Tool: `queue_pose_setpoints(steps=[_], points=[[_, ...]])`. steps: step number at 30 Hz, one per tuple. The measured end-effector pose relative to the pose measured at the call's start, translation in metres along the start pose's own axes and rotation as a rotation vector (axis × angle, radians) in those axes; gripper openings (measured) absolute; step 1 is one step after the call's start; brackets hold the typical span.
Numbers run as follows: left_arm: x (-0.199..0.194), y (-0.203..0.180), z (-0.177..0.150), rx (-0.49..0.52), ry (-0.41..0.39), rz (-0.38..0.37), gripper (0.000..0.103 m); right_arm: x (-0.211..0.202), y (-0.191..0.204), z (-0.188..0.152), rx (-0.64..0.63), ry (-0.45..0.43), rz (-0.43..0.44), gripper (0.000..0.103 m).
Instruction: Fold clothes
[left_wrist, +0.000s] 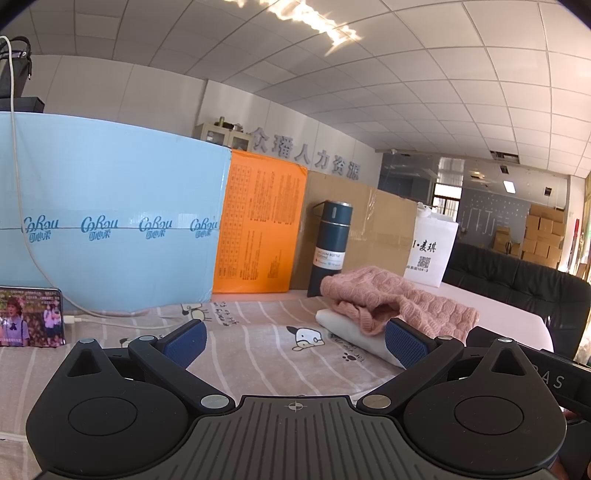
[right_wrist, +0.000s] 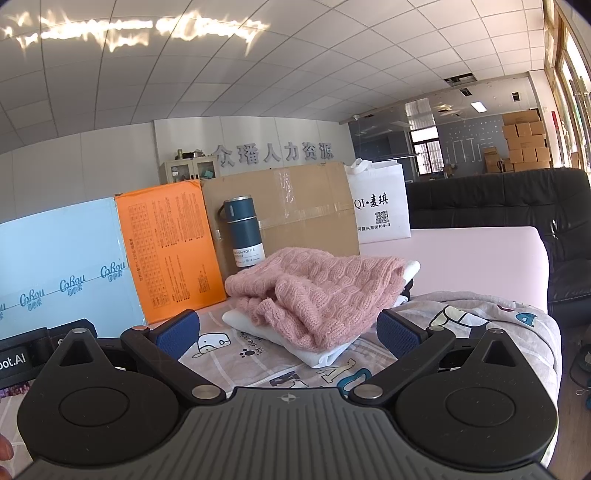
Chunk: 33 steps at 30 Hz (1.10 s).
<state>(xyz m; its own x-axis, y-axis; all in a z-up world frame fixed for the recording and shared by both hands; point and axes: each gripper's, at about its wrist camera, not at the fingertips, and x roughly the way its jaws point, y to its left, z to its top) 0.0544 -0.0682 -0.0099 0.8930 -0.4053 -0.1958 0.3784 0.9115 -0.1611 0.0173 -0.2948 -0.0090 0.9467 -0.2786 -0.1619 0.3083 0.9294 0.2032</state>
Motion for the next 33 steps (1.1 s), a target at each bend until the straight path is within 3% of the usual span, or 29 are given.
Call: queue_pose_setpoints(steps=[33], points=[[-0.0026,-0.0017,0.0007,0.001,-0.005,0.001,0.103,-0.002,0.0011,-0.0007,-0.008,0.003,0.007,0.103]])
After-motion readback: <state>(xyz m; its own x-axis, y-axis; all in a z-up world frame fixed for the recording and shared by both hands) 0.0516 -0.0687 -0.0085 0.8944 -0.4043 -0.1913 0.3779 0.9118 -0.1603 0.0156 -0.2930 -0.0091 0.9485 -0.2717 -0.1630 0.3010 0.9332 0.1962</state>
